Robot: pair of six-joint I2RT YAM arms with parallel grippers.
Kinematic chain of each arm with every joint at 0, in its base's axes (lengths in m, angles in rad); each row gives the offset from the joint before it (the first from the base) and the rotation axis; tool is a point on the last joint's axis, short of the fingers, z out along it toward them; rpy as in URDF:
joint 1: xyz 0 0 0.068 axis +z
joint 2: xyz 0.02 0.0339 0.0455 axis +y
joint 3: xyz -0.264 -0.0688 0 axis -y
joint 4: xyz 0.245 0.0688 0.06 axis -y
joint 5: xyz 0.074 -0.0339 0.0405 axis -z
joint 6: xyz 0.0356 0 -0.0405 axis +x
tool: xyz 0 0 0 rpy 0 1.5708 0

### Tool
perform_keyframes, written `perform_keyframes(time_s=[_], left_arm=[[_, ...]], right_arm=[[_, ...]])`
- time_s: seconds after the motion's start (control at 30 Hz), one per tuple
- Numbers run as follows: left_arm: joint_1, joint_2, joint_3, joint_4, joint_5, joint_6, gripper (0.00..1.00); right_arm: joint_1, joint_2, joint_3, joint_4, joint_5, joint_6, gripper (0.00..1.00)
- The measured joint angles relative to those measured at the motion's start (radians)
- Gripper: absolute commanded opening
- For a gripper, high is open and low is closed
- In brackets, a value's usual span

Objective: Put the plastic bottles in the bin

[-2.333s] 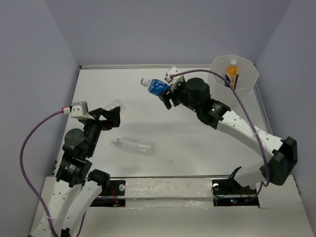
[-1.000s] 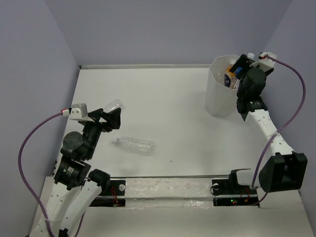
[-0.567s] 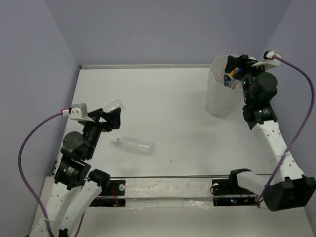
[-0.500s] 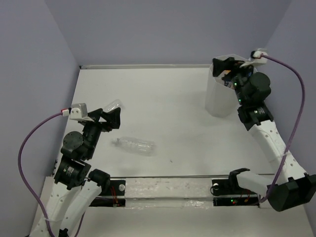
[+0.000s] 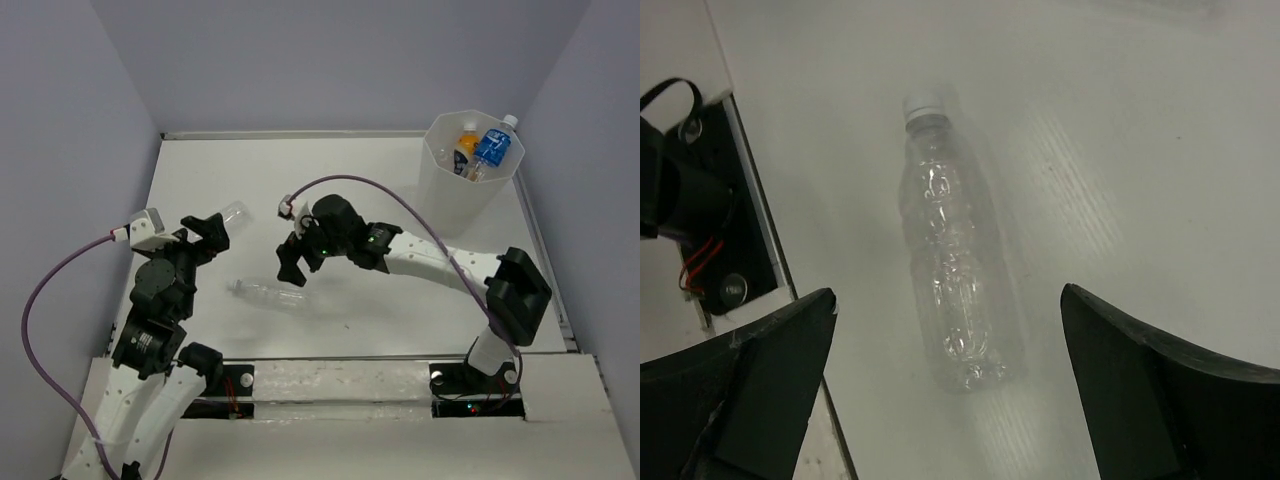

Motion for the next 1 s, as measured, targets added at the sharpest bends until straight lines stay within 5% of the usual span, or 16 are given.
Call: perform_keyframes(time_s=[0.47,0.53,0.6,0.67,1.0], left_arm=[[0.013,0.007,0.015,-0.061,-0.19,-0.111,0.99],[0.017,0.007,0.015,-0.063,-0.197,-0.113,0.99],[0.019,0.007,0.015,-0.063,-0.201,-0.113,0.99],[0.019,0.007,0.015,-0.066,-0.204,-0.114,0.99],[0.036,0.027,0.015,-0.066,-0.212,-0.132,0.99]], right_arm=[[0.152,0.441,0.351,-0.161,0.055,-0.153,0.98],[0.164,0.495,0.385,-0.171,0.067,-0.157,0.83],[0.174,0.535,0.406,-0.188,0.087,-0.158,0.49],[0.18,0.562,0.431,-0.198,0.105,-0.155,0.27],[0.171,0.418,0.358,-0.166,0.261,-0.121,0.27]])
